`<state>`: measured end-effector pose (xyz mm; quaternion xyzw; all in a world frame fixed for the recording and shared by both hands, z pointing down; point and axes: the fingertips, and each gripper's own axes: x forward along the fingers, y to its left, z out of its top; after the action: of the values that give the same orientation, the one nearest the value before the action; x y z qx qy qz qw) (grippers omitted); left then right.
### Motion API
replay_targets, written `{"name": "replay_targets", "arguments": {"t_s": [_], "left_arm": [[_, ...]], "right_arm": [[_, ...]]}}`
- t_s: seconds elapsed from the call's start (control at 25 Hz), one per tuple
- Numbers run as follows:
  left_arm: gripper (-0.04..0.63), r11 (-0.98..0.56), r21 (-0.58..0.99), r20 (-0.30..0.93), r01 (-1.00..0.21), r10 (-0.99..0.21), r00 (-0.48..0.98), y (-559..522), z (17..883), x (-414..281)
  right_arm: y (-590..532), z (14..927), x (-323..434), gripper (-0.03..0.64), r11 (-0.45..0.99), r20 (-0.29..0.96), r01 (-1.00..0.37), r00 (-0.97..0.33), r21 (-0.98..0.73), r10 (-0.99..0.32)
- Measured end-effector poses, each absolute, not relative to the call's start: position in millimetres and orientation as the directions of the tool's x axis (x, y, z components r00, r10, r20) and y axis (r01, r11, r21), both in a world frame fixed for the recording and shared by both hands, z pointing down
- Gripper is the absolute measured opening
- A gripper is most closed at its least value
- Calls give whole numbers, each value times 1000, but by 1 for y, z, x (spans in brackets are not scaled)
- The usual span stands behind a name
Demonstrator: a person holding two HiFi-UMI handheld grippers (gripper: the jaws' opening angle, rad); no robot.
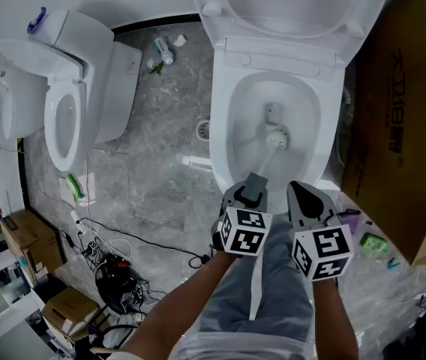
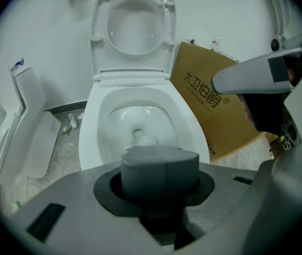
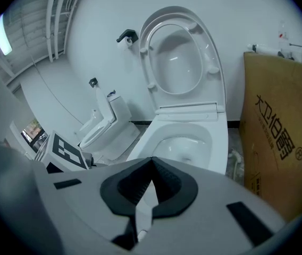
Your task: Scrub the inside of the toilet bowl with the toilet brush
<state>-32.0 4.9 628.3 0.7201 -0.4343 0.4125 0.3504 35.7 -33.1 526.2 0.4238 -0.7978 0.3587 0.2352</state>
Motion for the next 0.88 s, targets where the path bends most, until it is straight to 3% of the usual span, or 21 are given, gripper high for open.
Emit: {"name": "replay_targets", "arguments": {"t_s": [0.88], "left_arm": [[158, -357, 97, 930, -929, -299, 212, -44, 680, -37]], "right_arm": [[-36, 542, 49, -2, 365, 695, -858, -510, -363, -507]]}}
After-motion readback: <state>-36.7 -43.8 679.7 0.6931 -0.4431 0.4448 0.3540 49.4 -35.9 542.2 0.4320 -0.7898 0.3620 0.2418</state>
